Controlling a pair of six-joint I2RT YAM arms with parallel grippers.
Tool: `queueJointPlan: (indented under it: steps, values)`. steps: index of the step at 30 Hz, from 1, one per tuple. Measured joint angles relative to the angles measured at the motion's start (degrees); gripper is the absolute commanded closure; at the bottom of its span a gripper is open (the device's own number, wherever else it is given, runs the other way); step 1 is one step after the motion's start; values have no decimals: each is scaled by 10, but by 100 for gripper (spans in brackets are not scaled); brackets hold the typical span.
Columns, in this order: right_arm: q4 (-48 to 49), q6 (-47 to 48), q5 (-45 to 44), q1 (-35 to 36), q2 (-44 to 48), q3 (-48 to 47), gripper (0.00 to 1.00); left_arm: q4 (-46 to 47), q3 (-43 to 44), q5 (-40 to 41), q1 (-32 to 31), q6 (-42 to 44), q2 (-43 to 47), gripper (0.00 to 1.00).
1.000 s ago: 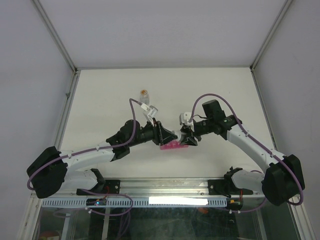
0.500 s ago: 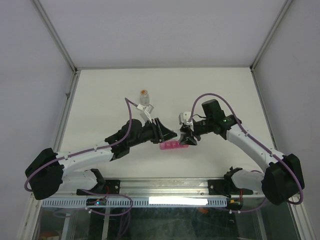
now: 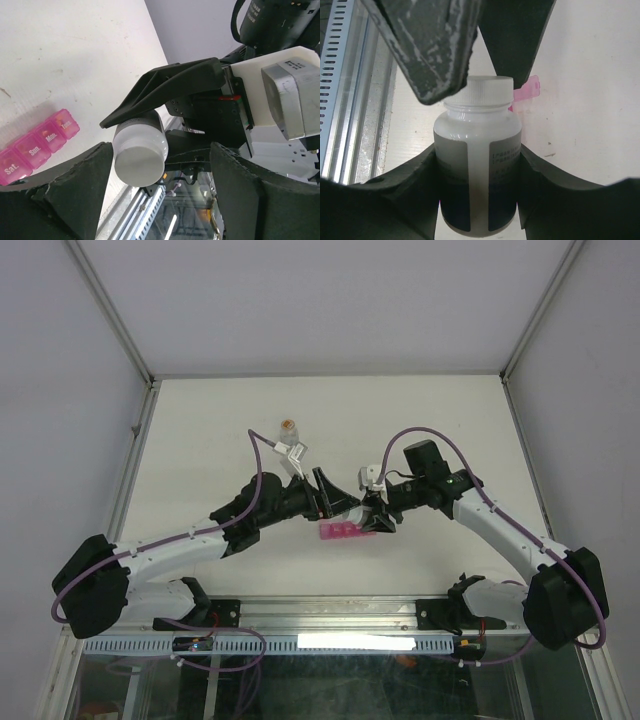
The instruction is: Sort the pills into containers
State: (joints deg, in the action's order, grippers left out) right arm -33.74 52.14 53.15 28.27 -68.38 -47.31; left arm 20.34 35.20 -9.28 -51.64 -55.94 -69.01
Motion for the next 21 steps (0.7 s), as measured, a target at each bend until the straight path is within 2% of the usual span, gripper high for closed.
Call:
queueJointPlan:
  steps: [4, 13, 17, 21]
  values:
    - [-5, 0, 0, 0, 0, 0, 100, 5, 0, -1, 0, 4, 1, 2]
    - [-7, 0, 0, 0, 0, 0, 100, -15, -12, 12, 0, 33, 44, 1]
    - [-7, 0, 0, 0, 0, 0, 100, 0, -48, 7, 3, 114, 84, 1]
    - [-7, 0, 0, 0, 0, 0, 100, 63, -100, -35, 7, 249, 114, 2]
